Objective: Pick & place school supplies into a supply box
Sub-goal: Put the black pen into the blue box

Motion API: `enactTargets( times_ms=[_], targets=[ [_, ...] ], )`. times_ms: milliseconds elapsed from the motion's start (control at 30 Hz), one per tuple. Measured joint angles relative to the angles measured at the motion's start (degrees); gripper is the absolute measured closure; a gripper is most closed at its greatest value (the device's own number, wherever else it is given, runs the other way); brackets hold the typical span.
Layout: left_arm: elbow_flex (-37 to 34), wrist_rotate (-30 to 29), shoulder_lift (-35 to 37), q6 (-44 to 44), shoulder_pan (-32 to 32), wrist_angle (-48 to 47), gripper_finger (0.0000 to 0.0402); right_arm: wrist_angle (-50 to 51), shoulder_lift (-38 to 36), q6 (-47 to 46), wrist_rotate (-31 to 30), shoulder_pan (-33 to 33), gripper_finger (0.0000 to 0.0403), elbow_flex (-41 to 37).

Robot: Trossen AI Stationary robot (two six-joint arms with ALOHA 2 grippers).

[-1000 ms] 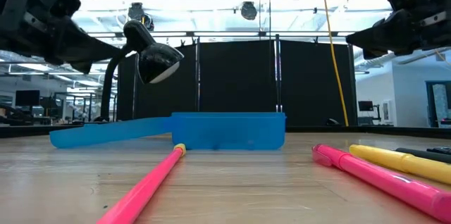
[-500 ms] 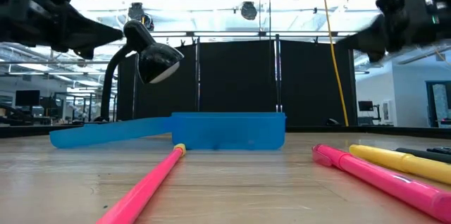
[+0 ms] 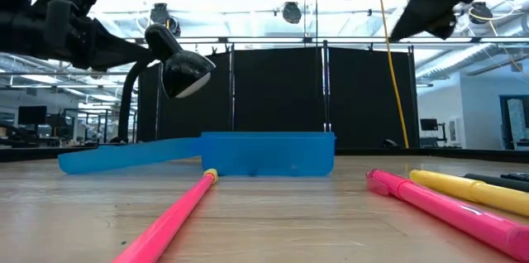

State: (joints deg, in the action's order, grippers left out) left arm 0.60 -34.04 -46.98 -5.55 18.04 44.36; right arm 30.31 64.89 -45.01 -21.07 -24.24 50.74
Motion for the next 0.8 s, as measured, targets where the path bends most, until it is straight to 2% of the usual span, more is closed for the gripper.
enactTargets(
  times_ms=[67,167,300,533,633,800],
  targets=[
    [0.0,0.0,0.0,-0.5,-0.5,-0.2,0.0370,-1.2,5.4,-6.0,4.0,-3.4,0.0403,3.6],
    [0.0,0.3,0.0,0.1,-0.9,-3.4,0.0374,-1.6,12.6,-16.7,4.8,-8.4,0.0403,8.5],
    [0.0,0.6,0.0,1.7,-1.4,-8.9,0.0384,-2.2,20.4,-30.6,0.5,-14.1,0.0403,17.0],
    [0.0,0.8,0.0,6.4,-1.4,-13.4,0.0396,-2.2,31.2,-45.7,-3.6,-21.0,0.0403,29.7],
    [0.0,1.7,0.0,7.1,-1.4,-12.9,0.0382,-1.8,35.5,-52.5,-5.7,-23.0,0.0403,33.1],
    [0.0,4.8,0.0,7.8,-1.4,-12.8,0.0366,6.8,40.1,-64.9,-4.8,-24.2,0.0403,34.1]
  ],
)
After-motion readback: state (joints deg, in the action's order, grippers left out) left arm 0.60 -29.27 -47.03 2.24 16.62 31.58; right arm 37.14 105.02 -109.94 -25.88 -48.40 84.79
